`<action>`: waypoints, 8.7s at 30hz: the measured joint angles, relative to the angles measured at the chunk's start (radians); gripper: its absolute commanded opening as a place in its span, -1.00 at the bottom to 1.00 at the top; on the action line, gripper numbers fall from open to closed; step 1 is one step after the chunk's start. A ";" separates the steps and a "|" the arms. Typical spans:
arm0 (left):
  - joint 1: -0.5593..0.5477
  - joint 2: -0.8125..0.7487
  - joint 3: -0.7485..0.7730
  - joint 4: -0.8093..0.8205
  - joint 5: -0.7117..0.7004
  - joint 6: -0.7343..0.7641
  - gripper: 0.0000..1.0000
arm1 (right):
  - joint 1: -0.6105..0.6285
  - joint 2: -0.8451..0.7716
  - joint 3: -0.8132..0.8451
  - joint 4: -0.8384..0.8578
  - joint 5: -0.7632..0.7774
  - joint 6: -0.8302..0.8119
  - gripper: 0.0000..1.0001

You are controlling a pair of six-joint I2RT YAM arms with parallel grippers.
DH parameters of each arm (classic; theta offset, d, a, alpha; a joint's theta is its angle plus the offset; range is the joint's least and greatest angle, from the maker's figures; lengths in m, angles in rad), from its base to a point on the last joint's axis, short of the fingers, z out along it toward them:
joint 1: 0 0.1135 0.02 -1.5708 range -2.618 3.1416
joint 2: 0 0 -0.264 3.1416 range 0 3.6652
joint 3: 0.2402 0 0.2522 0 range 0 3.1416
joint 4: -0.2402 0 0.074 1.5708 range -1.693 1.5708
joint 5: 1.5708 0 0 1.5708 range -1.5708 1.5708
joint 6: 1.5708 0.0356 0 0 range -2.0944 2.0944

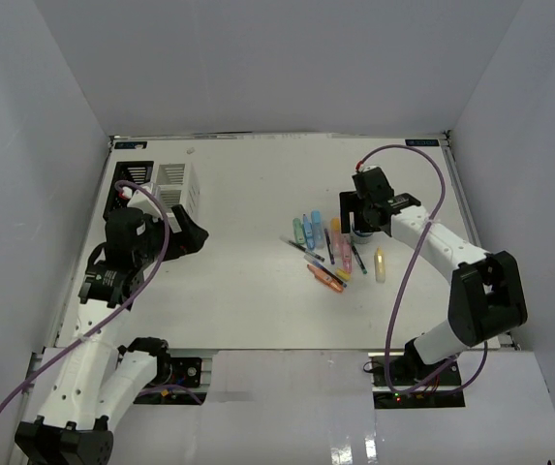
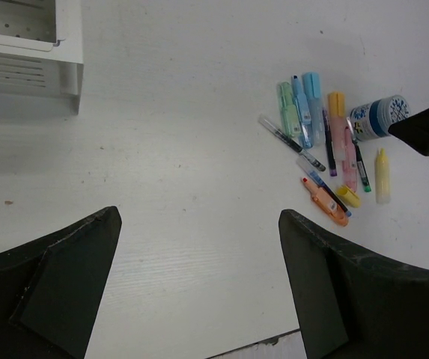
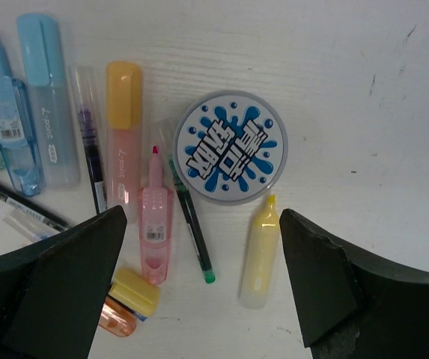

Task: Sort the stationery into containers
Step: Pick up the stationery from the center of the board, then place the stationery at the center of the board, then pick up the stationery from the center of the board, then place the stationery in the storage box.

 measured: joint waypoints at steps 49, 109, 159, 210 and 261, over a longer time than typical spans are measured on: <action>-0.043 0.058 0.043 -0.035 -0.035 0.000 0.96 | 0.418 0.323 0.415 0.039 -0.396 -0.267 -0.85; -0.561 0.805 0.259 0.122 -0.245 -0.207 0.96 | 0.525 -0.956 -0.255 -0.016 0.336 -0.002 0.81; -0.565 0.555 -0.134 0.332 -0.481 -0.239 0.96 | 0.525 -0.947 -0.280 -0.058 0.163 0.009 0.84; -0.517 0.685 -0.415 1.133 -0.334 0.222 -0.22 | 0.525 -0.962 -0.279 -0.058 0.044 0.031 0.93; 0.082 1.029 1.023 -0.535 -0.339 0.179 -1.00 | 0.525 -0.723 -0.069 -0.112 -0.229 -0.003 0.92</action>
